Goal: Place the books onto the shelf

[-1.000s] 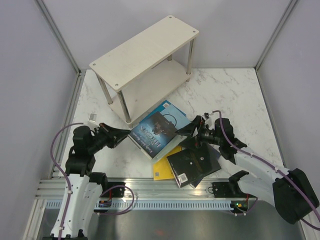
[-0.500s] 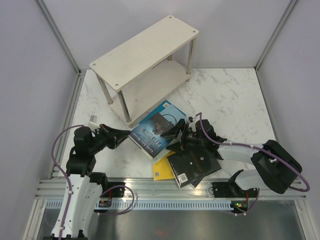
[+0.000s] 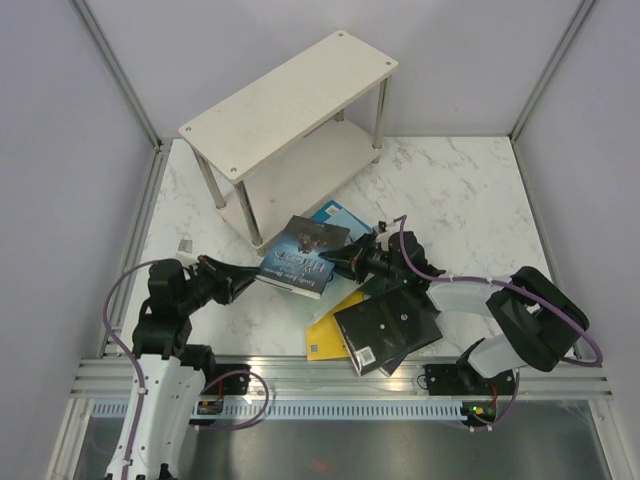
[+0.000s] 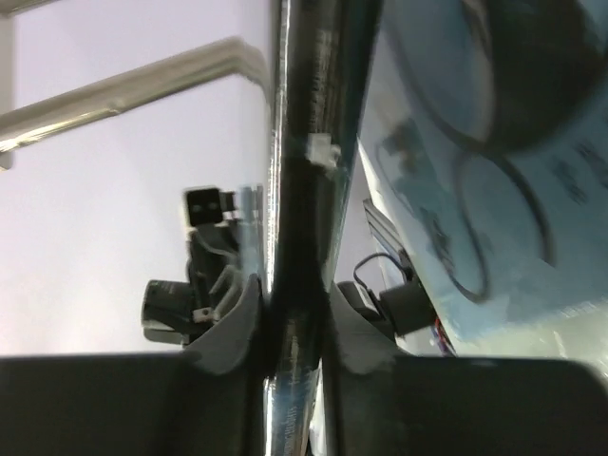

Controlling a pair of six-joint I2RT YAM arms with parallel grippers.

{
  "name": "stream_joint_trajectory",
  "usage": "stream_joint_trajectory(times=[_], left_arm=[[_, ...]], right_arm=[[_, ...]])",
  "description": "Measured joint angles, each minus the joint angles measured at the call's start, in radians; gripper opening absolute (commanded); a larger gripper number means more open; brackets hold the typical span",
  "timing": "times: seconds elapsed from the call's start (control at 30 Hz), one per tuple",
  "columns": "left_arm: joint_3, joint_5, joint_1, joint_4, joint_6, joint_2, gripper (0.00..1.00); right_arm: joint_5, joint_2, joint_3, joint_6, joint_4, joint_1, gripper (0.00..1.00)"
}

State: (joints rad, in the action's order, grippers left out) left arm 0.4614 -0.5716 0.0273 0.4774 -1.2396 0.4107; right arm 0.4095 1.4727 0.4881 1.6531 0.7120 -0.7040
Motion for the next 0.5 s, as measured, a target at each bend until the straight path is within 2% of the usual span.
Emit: stream_joint_trajectory(times=[0.03, 0.17, 0.23, 0.37, 0.43, 0.47, 0.5], left_arm=[[-0.004, 0.002, 0.000, 0.014, -0.002, 0.000, 0.02], [-0.003, 0.004, -0.004, 0.004, -0.006, 0.001, 0.02], [0.003, 0.004, -0.005, 0.008, -0.003, 0.010, 0.02], [0.047, -0.001, -0.006, 0.015, 0.026, 0.052, 0.10], [0.085, -0.011, -0.006, 0.017, 0.054, 0.073, 0.24], [0.109, -0.016, -0.007, 0.018, 0.066, 0.085, 0.40], [0.137, -0.029, -0.003, 0.012, 0.080, 0.099, 0.46]], right_arm=[[-0.014, 0.000, 0.009, 0.018, 0.019, 0.008, 0.00], [-0.026, 0.000, 0.049, -0.004, -0.006, 0.016, 0.00], [-0.026, -0.005, 0.082, -0.027, -0.061, 0.021, 0.00], [-0.034, -0.054, 0.213, -0.143, -0.275, 0.039, 0.00], [-0.040, -0.089, 0.295, -0.214, -0.397, 0.048, 0.00], [-0.040, -0.111, 0.336, -0.274, -0.452, 0.056, 0.00], [-0.041, -0.135, 0.369, -0.317, -0.502, 0.060, 0.00]])
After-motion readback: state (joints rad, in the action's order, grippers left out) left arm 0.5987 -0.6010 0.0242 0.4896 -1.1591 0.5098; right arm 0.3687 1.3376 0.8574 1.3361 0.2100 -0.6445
